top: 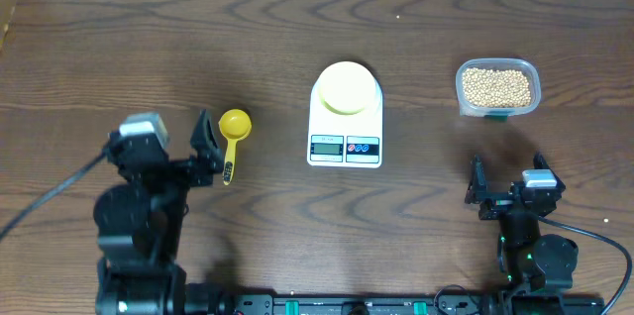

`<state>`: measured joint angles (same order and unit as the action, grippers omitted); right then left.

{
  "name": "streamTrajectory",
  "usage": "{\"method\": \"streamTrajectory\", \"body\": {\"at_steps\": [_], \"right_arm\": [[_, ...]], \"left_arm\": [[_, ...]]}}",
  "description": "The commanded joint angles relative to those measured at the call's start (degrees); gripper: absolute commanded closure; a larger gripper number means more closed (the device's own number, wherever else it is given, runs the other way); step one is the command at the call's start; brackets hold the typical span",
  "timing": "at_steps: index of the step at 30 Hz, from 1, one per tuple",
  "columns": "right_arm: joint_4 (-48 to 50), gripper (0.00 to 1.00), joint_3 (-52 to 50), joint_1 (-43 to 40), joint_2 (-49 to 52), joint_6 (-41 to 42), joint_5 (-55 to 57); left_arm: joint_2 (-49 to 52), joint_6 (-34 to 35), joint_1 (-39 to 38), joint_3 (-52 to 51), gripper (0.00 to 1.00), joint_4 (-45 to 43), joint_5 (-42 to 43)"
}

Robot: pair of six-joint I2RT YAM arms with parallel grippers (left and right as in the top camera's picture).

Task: Scoop item into bowl and weigh 50g on scale
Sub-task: 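Raise the left arm and move the left gripper over the yellow scoop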

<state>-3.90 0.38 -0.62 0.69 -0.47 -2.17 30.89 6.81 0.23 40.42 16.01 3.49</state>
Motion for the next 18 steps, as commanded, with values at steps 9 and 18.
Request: {"method": "streamTrajectory", "body": {"at_steps": [9,18], "right_arm": [[-0.22,0.01,-0.09,-0.46,-0.37,-0.02,-0.33],[-0.20,0.01,-0.09,-0.46,-0.37,-0.02,-0.35]], "left_arm": [[19.61,-2.01,2.60,21.29,0.14,11.61,-0.09],[33.88,-2.27,5.66,34.16,0.14,19.58,4.04]]}}
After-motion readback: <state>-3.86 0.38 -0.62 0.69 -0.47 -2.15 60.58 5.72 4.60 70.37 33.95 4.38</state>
